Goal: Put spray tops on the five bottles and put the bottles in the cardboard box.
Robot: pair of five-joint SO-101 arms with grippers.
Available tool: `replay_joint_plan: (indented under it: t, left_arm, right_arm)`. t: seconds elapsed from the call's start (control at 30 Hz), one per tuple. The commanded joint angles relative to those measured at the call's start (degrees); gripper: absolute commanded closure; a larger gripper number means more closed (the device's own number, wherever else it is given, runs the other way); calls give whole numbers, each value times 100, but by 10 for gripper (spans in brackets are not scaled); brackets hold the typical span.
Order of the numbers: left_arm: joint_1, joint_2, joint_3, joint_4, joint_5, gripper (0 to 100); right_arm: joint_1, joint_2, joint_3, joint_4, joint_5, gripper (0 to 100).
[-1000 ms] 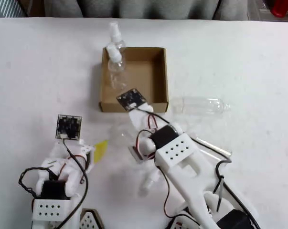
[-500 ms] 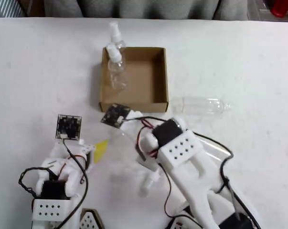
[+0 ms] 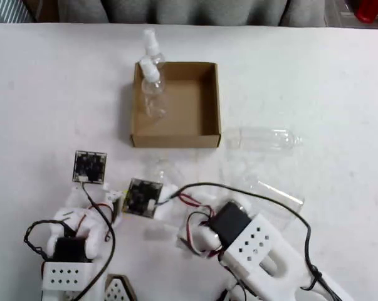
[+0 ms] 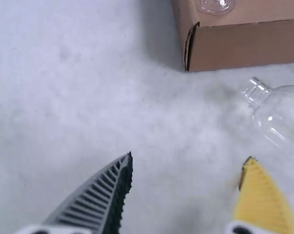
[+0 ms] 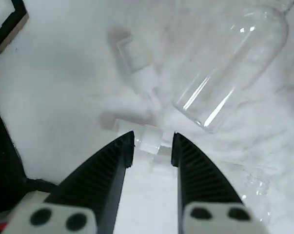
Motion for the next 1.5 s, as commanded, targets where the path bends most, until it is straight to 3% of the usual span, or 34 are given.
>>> replay_joint_plan:
  t: [0.0, 0.27, 0.57, 0.97, 1.27, 1.47]
  left_arm:
    - [-215, -119, -26, -97, 0, 669]
    - [-198, -119, -26, -97, 0, 669]
    - [-180, -119, -26, -97, 0, 669]
    - [-180, -119, -26, -167, 0, 669]
    - [-180, -119, -26, -167, 0, 669]
    - [-180, -119, -26, -167, 0, 669]
  right_arm:
    - [-259, -119, 158, -321, 475, 914]
    - [-945, -119, 1108, -1508, 677, 861]
    - [-945, -40, 1257, -1921, 985, 838]
    - [-936, 1842, 1213, -3187, 1046, 839]
    - [-927, 2343, 1213, -3486, 1046, 841]
    - [-927, 2334, 1204, -3451, 1037, 906]
